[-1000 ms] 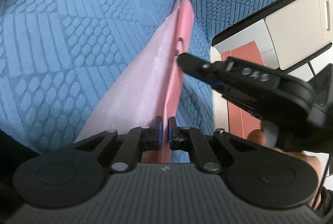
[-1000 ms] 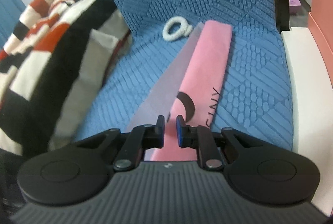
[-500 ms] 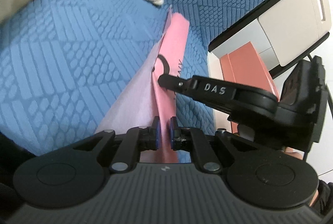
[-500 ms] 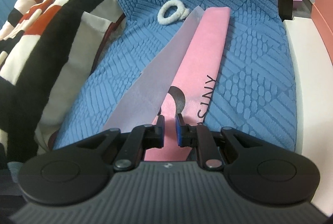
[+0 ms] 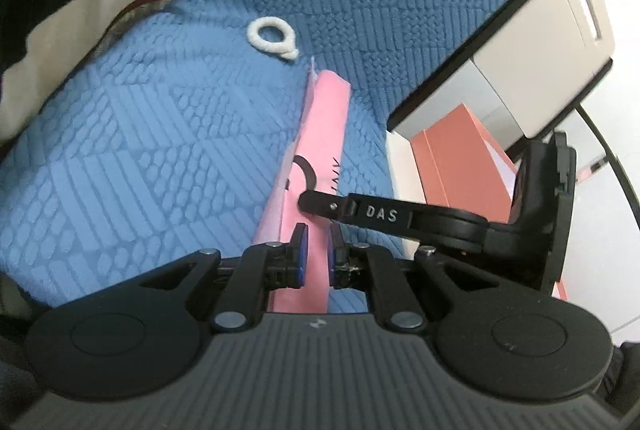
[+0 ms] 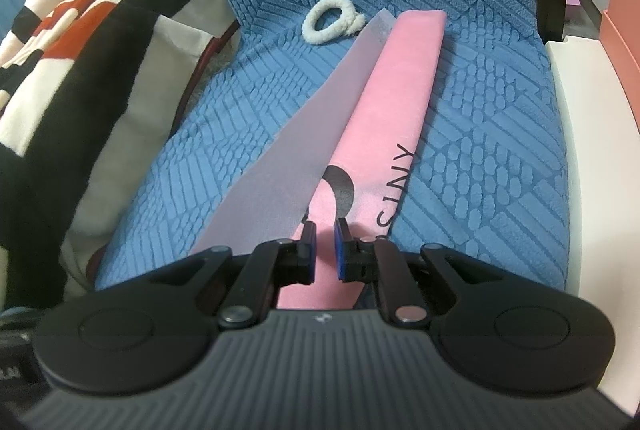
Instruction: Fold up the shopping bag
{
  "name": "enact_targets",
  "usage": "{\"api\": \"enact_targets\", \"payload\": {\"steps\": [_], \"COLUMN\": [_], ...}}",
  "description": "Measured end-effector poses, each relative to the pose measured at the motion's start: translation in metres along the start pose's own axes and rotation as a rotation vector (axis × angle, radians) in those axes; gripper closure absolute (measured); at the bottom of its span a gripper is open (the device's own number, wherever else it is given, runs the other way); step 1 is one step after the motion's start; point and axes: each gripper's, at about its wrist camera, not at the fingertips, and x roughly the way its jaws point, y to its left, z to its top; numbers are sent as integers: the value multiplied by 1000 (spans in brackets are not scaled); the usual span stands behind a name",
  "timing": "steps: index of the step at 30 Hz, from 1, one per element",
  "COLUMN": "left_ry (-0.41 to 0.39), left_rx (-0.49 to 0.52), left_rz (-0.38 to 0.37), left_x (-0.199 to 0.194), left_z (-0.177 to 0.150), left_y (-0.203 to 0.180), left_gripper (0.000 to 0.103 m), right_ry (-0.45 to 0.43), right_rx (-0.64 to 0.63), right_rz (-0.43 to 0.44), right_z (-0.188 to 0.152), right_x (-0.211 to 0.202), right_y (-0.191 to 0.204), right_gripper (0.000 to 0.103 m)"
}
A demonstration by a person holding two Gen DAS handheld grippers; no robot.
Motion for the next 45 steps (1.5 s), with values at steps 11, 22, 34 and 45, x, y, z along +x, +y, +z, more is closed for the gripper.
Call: {"api": "enact_targets", "payload": {"steps": [11, 22, 34, 45], "left_ry": [130, 163, 163, 128], "left_rx": [115, 124, 88, 83], "left_rz": [85, 96, 76, 118], "left_x": [43, 51, 55, 55], "left_z": [-8, -4, 1, 1], "left_y": [-7, -3, 5, 4], "left_gripper": [93, 93, 93, 93], "right_ry": [7, -116, -52, 35], "right_rx": [26, 82, 145, 193], "right_rz": [-8, -83, 32, 247], "right_z": [3, 28, 34, 15], "right_x": [0, -9, 10, 4], "right_y": [-1, -29, -50, -46], "right_gripper": [92, 62, 62, 76]}}
